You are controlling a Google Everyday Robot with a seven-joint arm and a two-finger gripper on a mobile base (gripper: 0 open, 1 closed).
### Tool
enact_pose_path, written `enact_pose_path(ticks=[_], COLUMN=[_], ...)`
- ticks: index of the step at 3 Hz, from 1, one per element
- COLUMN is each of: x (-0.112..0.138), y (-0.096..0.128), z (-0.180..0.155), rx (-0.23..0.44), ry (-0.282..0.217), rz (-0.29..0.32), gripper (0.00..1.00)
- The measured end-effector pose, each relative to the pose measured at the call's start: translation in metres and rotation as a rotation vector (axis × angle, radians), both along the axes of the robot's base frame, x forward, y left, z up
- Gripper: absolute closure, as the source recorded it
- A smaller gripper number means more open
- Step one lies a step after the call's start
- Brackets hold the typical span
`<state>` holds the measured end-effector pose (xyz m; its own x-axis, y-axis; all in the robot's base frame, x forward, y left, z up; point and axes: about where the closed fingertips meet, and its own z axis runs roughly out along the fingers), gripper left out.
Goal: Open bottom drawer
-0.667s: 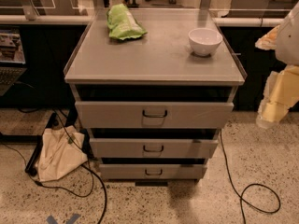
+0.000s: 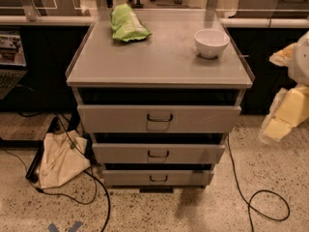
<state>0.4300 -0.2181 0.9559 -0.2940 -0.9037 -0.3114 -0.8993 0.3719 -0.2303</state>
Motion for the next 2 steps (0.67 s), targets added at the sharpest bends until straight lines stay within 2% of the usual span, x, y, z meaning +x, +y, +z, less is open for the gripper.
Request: enact_pose_path(ticks=[1,2], x=[-0.015,-0.018], y=[0.007,0.022], z=[-0.042,-0.084], rx=[0.174,0.336], ry=[0.011,0.028], rz=[-0.153,-0.310], gripper=[0.00,0.00])
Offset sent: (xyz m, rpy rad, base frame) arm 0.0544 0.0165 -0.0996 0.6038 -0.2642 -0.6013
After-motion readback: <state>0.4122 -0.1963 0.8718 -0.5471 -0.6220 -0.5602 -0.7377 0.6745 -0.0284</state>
